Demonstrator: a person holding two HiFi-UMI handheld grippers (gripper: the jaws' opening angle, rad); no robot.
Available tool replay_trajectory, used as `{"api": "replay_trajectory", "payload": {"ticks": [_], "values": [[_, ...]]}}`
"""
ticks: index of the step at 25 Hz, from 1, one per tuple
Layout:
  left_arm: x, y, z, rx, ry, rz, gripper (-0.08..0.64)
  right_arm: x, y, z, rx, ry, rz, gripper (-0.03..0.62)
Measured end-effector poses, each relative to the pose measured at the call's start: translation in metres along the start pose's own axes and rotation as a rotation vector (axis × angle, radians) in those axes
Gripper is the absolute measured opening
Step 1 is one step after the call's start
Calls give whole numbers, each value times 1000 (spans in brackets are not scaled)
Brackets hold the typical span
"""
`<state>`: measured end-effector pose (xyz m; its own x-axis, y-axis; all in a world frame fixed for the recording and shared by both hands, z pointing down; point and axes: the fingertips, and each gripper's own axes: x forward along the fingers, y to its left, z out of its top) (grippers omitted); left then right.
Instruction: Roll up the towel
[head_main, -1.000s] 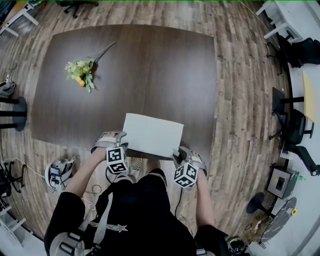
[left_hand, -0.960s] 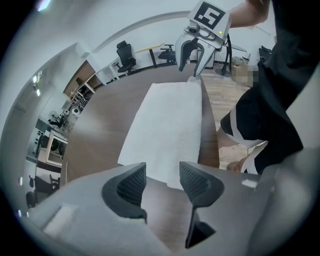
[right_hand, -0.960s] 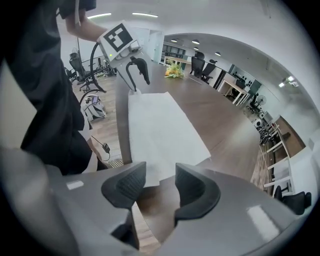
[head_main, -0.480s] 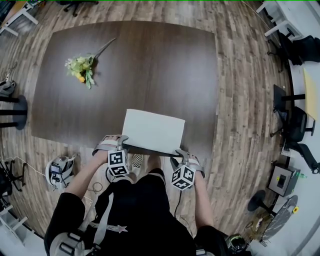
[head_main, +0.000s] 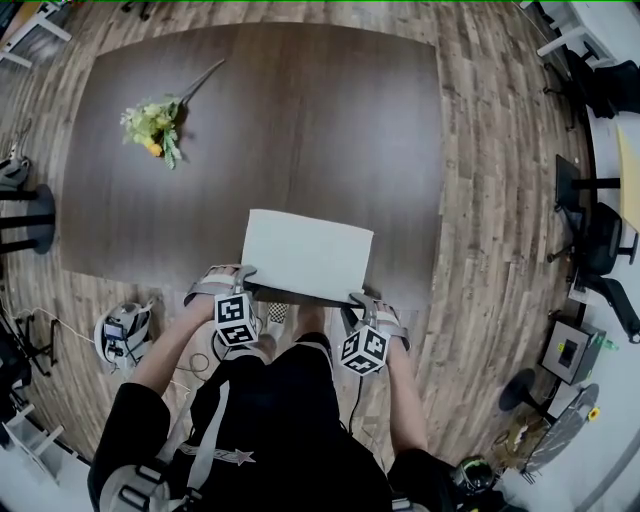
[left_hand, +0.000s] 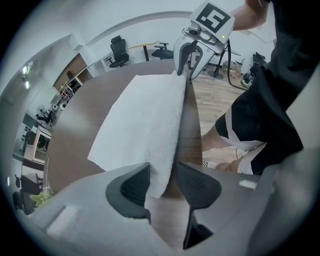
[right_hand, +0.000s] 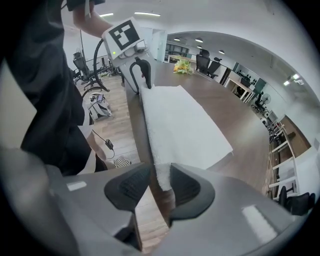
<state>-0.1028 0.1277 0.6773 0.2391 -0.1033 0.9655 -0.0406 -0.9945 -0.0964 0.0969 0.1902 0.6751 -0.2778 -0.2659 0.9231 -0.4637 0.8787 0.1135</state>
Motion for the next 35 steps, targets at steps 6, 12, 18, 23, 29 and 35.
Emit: {"api": "replay_trajectory", "payload": {"ticks": [6, 12, 18, 23, 29, 35], "values": [[2, -1, 1, 21, 12, -13, 170, 1, -7, -1, -16, 0, -22, 101], [3, 2, 2, 50, 16, 29, 121, 1, -9, -2, -34, 3, -33, 77], [-2, -9, -5, 66, 33, 34, 78, -2, -1, -1, -56, 14, -15, 52], [-13, -33, -15, 63, 55, -56, 72, -8, 25, -2, -45, 31, 98, 49], [-15, -33, -15, 55, 65, -69, 72, -10, 29, 0, 0, 42, 139, 51], [-12, -30, -16, 22, 89, -129, 74, -17, 26, 5, 142, 24, 262, 52]]}}
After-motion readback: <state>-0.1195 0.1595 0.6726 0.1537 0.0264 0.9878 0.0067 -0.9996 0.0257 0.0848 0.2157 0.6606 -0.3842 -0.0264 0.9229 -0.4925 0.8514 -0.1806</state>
